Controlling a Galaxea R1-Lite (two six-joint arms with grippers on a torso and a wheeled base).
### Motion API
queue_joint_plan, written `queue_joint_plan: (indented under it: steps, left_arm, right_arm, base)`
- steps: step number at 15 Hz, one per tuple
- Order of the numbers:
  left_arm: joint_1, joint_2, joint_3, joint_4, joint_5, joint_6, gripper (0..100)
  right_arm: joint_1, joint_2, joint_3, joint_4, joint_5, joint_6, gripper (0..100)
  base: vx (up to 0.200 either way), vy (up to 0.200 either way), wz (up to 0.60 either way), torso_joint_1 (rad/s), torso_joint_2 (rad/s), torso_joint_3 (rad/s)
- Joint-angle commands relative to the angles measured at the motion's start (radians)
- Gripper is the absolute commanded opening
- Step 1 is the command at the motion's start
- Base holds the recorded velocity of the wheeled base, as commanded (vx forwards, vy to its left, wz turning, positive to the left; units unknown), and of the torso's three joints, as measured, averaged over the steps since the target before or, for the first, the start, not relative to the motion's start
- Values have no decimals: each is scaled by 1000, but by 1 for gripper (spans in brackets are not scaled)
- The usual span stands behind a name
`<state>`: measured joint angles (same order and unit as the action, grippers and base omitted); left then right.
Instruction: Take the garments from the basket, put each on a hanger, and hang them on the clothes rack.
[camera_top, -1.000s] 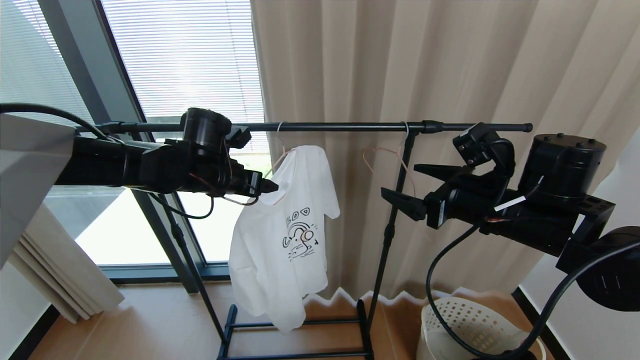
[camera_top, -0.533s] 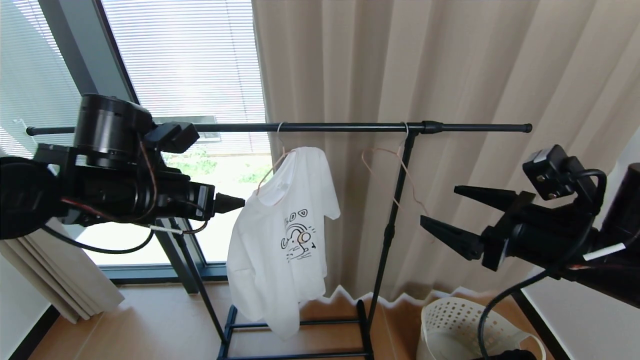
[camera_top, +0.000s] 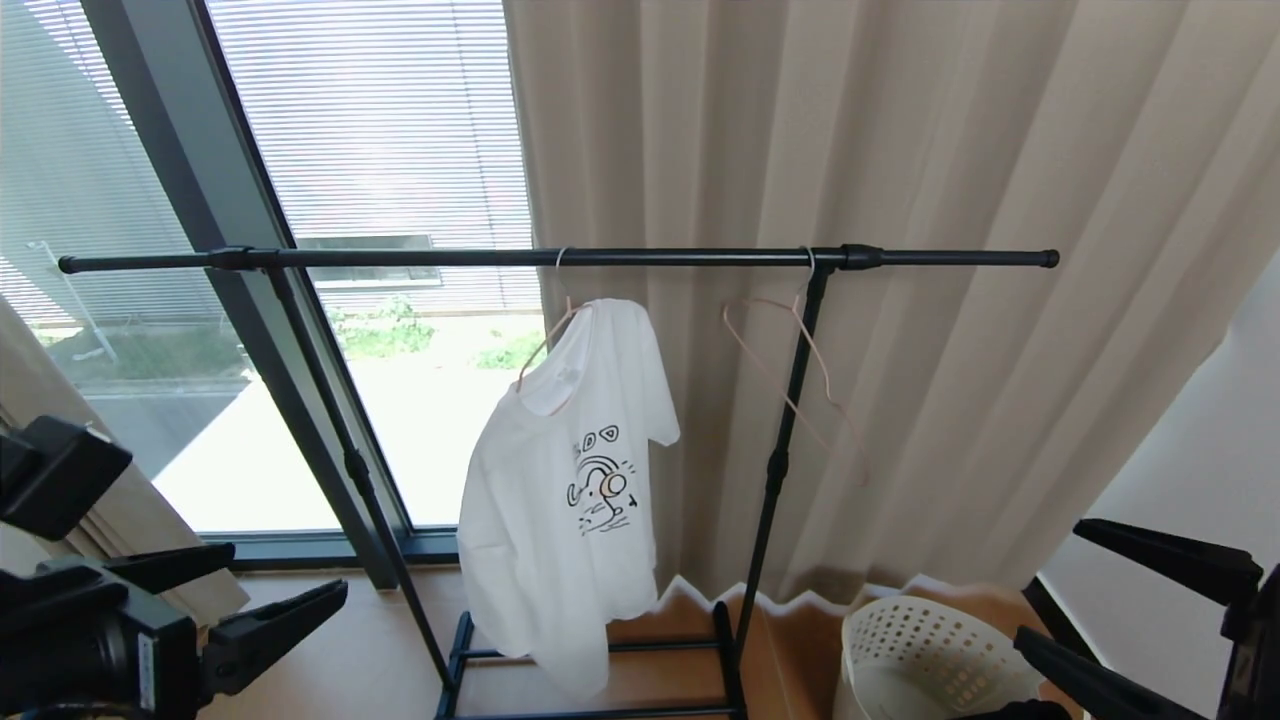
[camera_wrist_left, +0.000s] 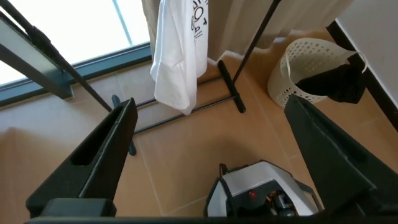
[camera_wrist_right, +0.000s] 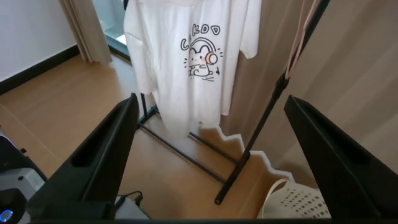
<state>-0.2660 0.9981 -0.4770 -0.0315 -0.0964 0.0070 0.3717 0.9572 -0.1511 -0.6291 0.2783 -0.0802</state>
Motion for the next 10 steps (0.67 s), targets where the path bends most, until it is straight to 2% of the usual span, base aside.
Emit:
queue_joint_plan:
  steps: [1, 2, 3, 5, 7, 10]
  left_arm:
    - [1, -266, 179, -44, 0, -9, 100]
    - [-1, -285, 196, -44, -2, -9, 100]
    - [1, -317, 232, -47, 1, -9, 100]
    - [1, -383, 270, -47, 1, -10, 100]
    - [-2, -457, 328, -47, 0, -4, 100]
    - [-4, -558, 390, -47, 0, -5, 100]
  right_arm:
    - [-36, -307, 99, 157, -2, 0, 100]
    - [-43, -348, 107, 198, -2, 0, 100]
    - [-66, -465, 116, 313, -4, 0, 100]
    - [-100, -624, 116, 451, -4, 0, 100]
    - [-135, -724, 116, 528, -13, 0, 100]
    - [-146, -819, 151, 549, -122, -1, 100]
  base:
    - [0, 0, 0, 0, 0, 0]
    - [0, 0, 0, 0, 0, 0]
    - [0, 0, 0, 0, 0, 0]
    - [0, 0, 0, 0, 0, 0]
    - [0, 0, 0, 0, 0, 0]
    - [0, 0, 0, 0, 0, 0]
